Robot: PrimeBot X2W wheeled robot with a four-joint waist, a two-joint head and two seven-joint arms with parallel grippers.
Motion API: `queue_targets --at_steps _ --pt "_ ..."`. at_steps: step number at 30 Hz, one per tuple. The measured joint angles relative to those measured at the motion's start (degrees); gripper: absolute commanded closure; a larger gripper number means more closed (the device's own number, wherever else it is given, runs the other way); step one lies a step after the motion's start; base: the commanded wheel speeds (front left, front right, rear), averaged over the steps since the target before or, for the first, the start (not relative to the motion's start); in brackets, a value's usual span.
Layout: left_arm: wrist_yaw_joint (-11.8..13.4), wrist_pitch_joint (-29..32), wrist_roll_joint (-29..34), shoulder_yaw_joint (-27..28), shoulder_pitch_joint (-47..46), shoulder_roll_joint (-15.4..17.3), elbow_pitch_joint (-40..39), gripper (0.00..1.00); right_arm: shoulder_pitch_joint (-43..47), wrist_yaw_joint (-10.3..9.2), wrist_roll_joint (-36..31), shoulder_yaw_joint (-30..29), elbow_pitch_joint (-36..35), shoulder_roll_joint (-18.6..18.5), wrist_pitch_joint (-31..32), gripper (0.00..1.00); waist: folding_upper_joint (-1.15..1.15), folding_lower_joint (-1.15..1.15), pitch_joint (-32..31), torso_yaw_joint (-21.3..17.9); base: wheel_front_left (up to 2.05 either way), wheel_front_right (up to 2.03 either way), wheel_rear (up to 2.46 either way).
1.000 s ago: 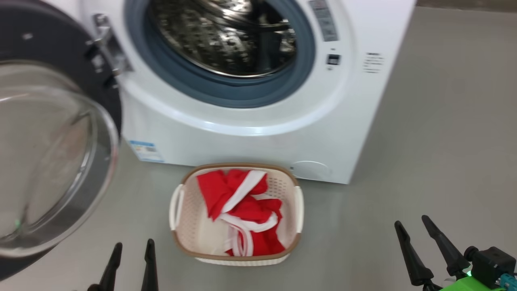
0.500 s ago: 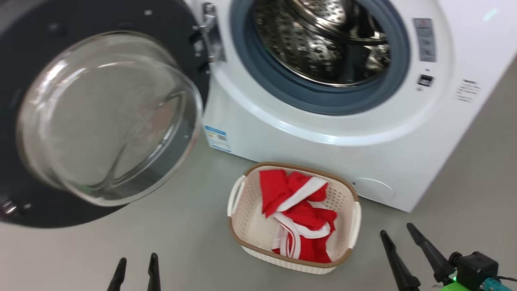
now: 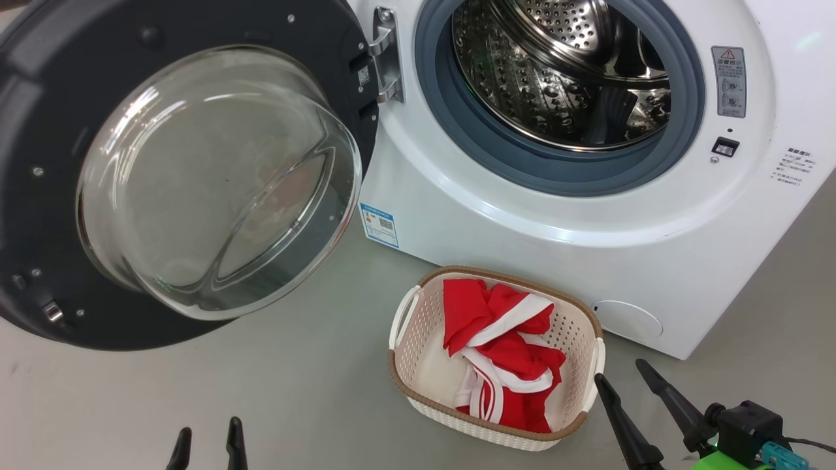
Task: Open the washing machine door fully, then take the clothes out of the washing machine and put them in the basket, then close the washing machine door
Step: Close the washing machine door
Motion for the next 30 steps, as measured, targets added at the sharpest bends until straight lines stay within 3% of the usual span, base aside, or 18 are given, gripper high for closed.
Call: queue_targets --at_steps 4,5,6,8,9,14,22,27,30 --pt "0.0 0.0 -0.6 0.2 0.0 0.0 -0.1 0.00 0.0 -0.01 0.1 0.2 0.0 0.0 0.0 0.00 0.00 0.00 0.0 0.0 0.00 0.00 0.00" --pt "0.0 0.0 -1.0 0.3 0.0 0.0 -0.1 0.12 0.0 -0.01 0.1 0.2 0.0 0.0 0.0 0.00 0.00 0.00 0.0 0.0 0.00 0.00 0.00" --pt "0.0 0.0 -1.5 0.4 0.0 0.0 -0.2 0.57 0.0 0.00 0.1 0.2 0.0 0.0 0.0 0.00 0.00 0.00 -0.1 0.0 0.00 0.00 0.00" --pt "-0.3 0.0 -1.9 1.2 0.0 0.0 -0.4 0.95 0.0 0.00 0.1 0.2 0.0 0.0 0.0 0.00 0.00 0.00 -0.2 -0.1 0.00 0.00 0.00" --pt "-0.6 0.0 -1.9 1.5 -0.1 0.0 -0.6 1.00 0.0 0.00 0.1 0.1 0.1 0.0 0.0 0.00 0.00 0.00 -0.2 -0.1 0.00 0.00 0.00" --pt "-2.7 0.0 -1.8 5.5 -1.9 0.0 -4.3 1.00 0.0 -0.01 0.1 -0.3 0.1 0.1 0.0 0.00 0.00 0.00 -0.2 -0.1 0.00 0.00 0.00" --pt "-8.0 0.0 4.3 18.6 -15.5 0.3 -18.7 1.00 0.1 0.00 0.1 -0.7 0.0 0.3 0.0 0.00 0.00 0.00 0.0 -0.1 0.00 0.00 0.00" --pt "-9.1 -0.1 4.1 23.4 -26.1 5.7 -19.4 1.00 0.1 0.00 0.1 -1.2 -0.1 0.3 0.0 0.00 0.00 0.00 0.7 0.0 0.00 0.00 0.00" --pt "-9.3 -0.1 2.5 24.4 -33.1 9.6 -15.3 1.00 0.1 0.00 0.1 -1.3 -0.2 0.3 0.0 0.00 0.00 0.00 1.3 0.0 0.00 0.00 0.00"
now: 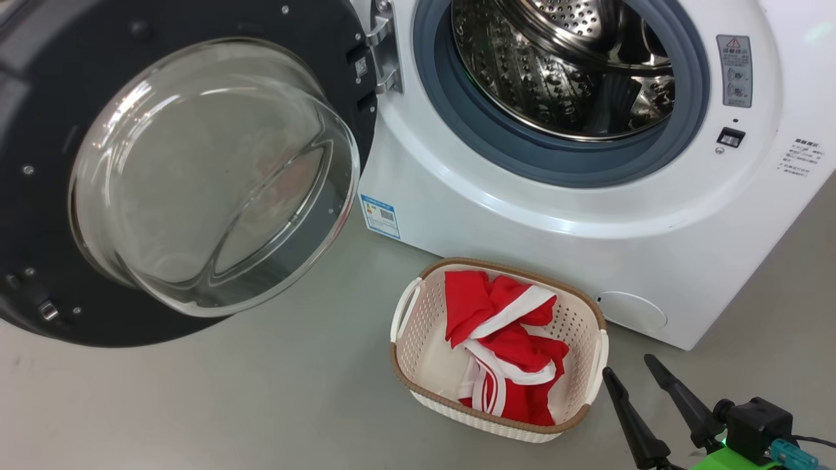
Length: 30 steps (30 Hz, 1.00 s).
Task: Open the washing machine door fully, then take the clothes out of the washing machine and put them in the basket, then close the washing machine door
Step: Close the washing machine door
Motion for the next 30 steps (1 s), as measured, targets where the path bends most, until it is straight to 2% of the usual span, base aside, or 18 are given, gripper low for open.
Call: queue_targets --at_steps 4,9,14,17,22,26,30 --pt "0.0 0.0 -4.1 -0.1 -6.4 5.2 9.8 1.00 0.0 -0.01 0.0 -0.8 -0.4 -0.1 0.0 0.00 0.00 0.00 0.8 0.1 0.00 0.00 0.00" --pt "0.0 1.0 -11.8 -0.8 -12.7 9.8 27.9 1.00 0.1 -0.01 0.0 -1.9 -1.0 -0.4 0.0 0.00 0.00 0.00 2.1 0.1 0.00 0.00 0.00" --pt "0.0 10.3 -22.4 0.8 -19.9 13.4 44.7 1.00 0.1 -0.01 -0.1 -2.4 -1.7 -0.9 0.0 0.00 0.00 0.00 3.5 -0.1 0.00 0.00 0.00" --pt "0.0 15.9 -25.6 0.9 -22.3 15.9 51.7 1.00 0.1 0.00 -0.1 -2.6 -1.8 -1.5 0.0 0.00 0.00 0.00 4.5 -0.5 0.00 0.00 0.00" --pt "0.0 26.5 -30.6 -1.4 -24.5 17.4 57.7 1.00 0.0 -0.01 -0.1 -2.6 -2.1 -2.2 0.0 0.00 0.00 0.00 6.1 -1.2 0.00 0.00 0.00" --pt "0.0 34.7 -35.6 -3.2 -24.5 17.8 58.4 1.00 -0.1 0.00 -0.1 -2.5 -2.4 -2.4 0.0 0.00 0.00 0.00 7.3 -1.7 0.00 0.00 0.00" --pt "0.0 39.2 -38.5 -4.0 -24.4 19.3 58.0 1.00 -0.5 -0.01 -0.1 -2.6 -2.4 -2.6 0.0 0.00 0.00 0.00 8.3 -2.2 0.00 0.00 0.00"
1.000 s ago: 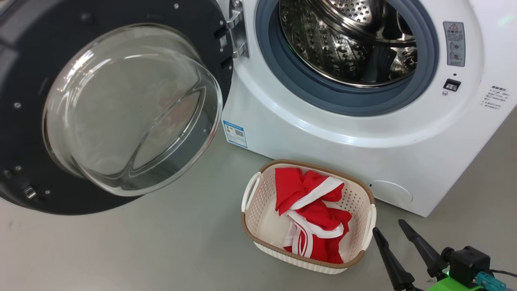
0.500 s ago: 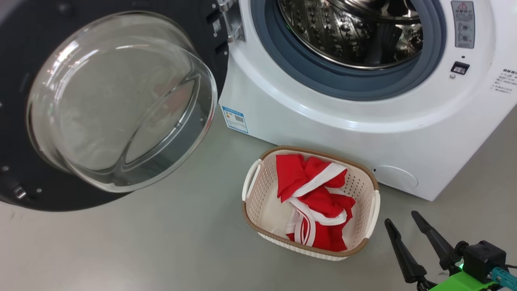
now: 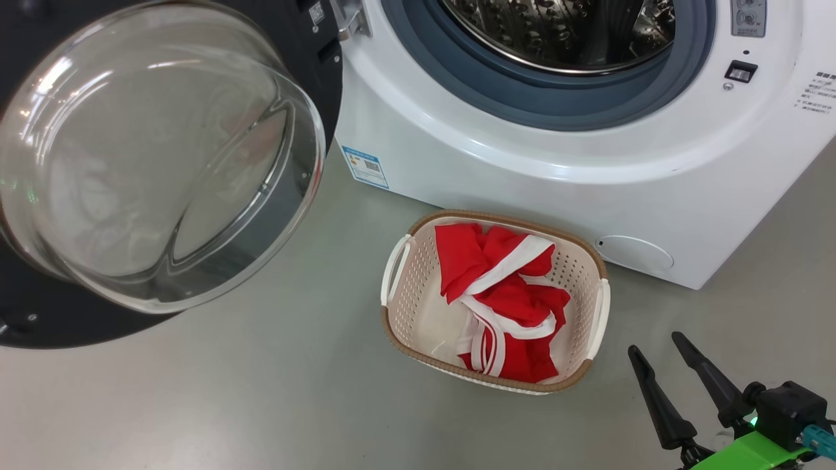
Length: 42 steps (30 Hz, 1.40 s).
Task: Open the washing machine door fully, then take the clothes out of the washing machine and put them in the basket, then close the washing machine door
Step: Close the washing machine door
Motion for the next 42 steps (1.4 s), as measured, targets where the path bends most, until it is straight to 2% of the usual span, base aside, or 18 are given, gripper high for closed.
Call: queue_targets --at_steps 4,14,30,35,42 --pt "0.1 2.9 -1.3 -0.8 1.0 1.6 -1.5 1.00 -0.1 0.00 0.0 -0.2 0.0 -0.1 0.0 0.00 0.00 0.00 0.4 -0.2 0.00 0.00 0.00" --pt "0.1 8.5 -4.5 -3.4 5.1 2.5 -8.1 1.00 -0.1 0.01 0.0 -0.4 0.2 0.7 0.0 0.00 0.00 0.00 -1.5 -0.2 0.00 0.00 0.00" --pt "0.1 18.2 -12.1 -11.2 13.6 3.6 -25.0 1.00 0.6 0.00 0.0 -0.5 1.1 3.2 0.0 0.00 0.00 0.00 -6.4 0.4 0.00 0.00 0.00" --pt "0.1 20.0 -15.1 -14.6 15.9 3.1 -29.3 1.00 0.7 0.00 0.0 -0.5 1.2 3.5 0.0 0.00 0.00 0.00 -7.3 0.3 0.00 0.00 0.00" --pt "0.1 20.4 -19.7 -18.1 17.7 4.0 -36.4 1.00 1.8 0.00 0.0 -0.4 1.2 3.8 0.0 0.00 0.00 0.00 -8.3 0.0 0.00 0.00 0.00"
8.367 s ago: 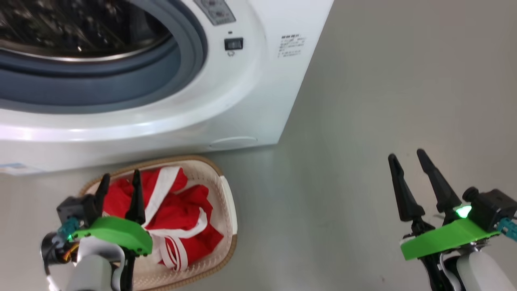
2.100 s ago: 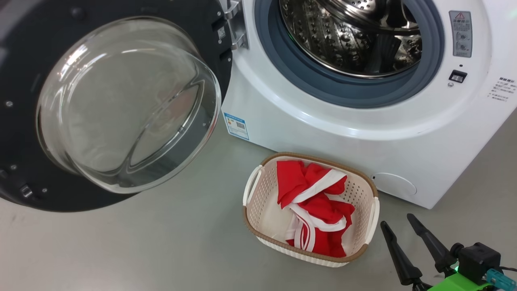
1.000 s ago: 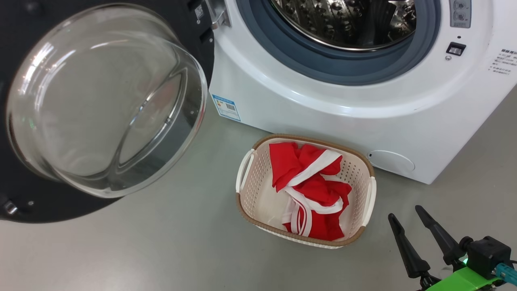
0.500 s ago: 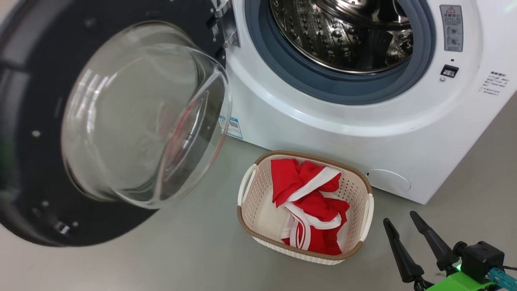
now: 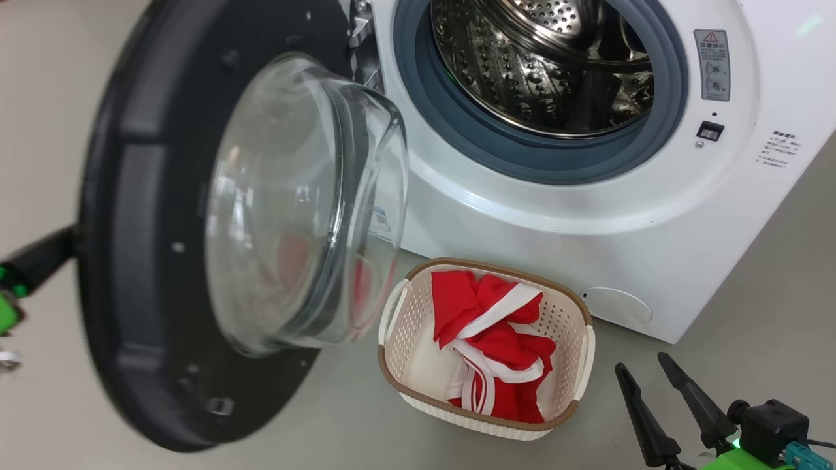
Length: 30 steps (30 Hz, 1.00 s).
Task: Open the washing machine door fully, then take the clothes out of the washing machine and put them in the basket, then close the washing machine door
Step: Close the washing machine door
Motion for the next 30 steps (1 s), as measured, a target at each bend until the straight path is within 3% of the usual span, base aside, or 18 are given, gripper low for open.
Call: queue_targets --at_steps 14,30 --pt "0.0 -0.7 -6.3 -12.5 0.5 -1.1 -15.1 1.00 0.0 0.00 0.0 -0.1 0.0 0.2 0.0 0.00 0.00 0.00 0.0 -1.4 0.00 0.00 0.00" --pt "0.0 -10.2 -6.8 -14.8 0.8 -0.9 -13.3 1.00 0.0 0.00 0.0 -0.3 0.0 0.6 0.0 0.00 0.00 0.00 -0.2 -2.7 0.00 0.00 0.00"
